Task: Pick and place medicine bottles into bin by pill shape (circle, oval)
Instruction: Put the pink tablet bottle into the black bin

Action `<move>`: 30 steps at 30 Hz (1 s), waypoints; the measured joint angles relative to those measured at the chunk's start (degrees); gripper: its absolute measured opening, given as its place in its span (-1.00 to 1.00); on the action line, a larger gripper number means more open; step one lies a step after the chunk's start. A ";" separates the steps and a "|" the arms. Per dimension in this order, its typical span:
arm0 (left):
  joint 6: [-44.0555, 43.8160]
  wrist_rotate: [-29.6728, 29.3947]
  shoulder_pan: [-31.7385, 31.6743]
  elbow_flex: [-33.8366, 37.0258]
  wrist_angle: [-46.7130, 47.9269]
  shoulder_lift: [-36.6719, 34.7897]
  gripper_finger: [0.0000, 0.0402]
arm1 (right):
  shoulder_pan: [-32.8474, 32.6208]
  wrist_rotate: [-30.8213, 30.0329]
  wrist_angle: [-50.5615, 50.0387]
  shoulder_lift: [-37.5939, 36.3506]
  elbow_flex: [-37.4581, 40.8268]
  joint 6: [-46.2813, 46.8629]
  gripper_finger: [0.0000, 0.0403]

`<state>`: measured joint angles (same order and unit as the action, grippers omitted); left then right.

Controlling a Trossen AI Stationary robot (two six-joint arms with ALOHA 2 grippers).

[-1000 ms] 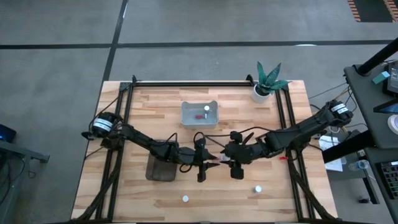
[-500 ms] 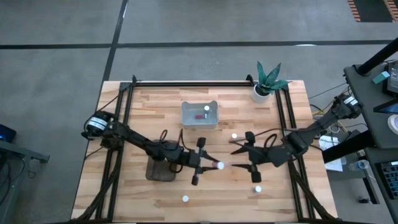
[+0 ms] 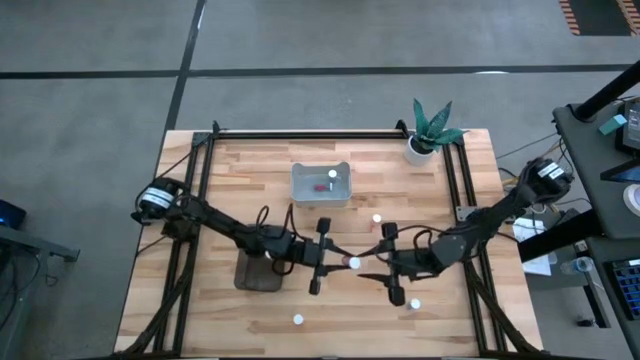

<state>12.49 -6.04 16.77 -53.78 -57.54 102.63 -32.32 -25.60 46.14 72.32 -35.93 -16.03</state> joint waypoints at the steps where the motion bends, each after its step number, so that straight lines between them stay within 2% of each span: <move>1: 0.04 0.17 -0.10 0.06 0.00 0.00 -0.55 | 0.15 -0.20 0.38 0.87 -0.36 -0.28 -0.05; 8: -0.07 0.00 -0.21 0.06 -0.13 0.00 -0.55 | 1.57 -0.43 0.93 4.71 -2.71 -0.64 -0.05; 11: -0.07 -0.02 -0.21 0.06 -0.24 0.00 -0.55 | 1.62 -2.31 0.92 5.10 -2.75 -0.56 -0.07; 22: -0.11 -0.02 -0.20 0.09 0.15 0.02 -0.55 | 1.60 -2.96 0.56 5.11 -2.70 -0.70 -0.57; 26: -0.16 -0.05 -0.21 0.09 0.35 0.02 -0.55 | 1.60 -2.93 0.43 5.11 -2.70 -0.55 -0.62; 30: -0.91 -0.11 -0.21 0.09 3.00 -0.68 -0.50 | 1.61 -2.97 -0.05 5.10 -2.68 -0.51 -0.56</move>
<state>11.58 -6.15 16.56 -53.69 -54.54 101.95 -30.71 -28.56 46.09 77.42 -38.61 -16.53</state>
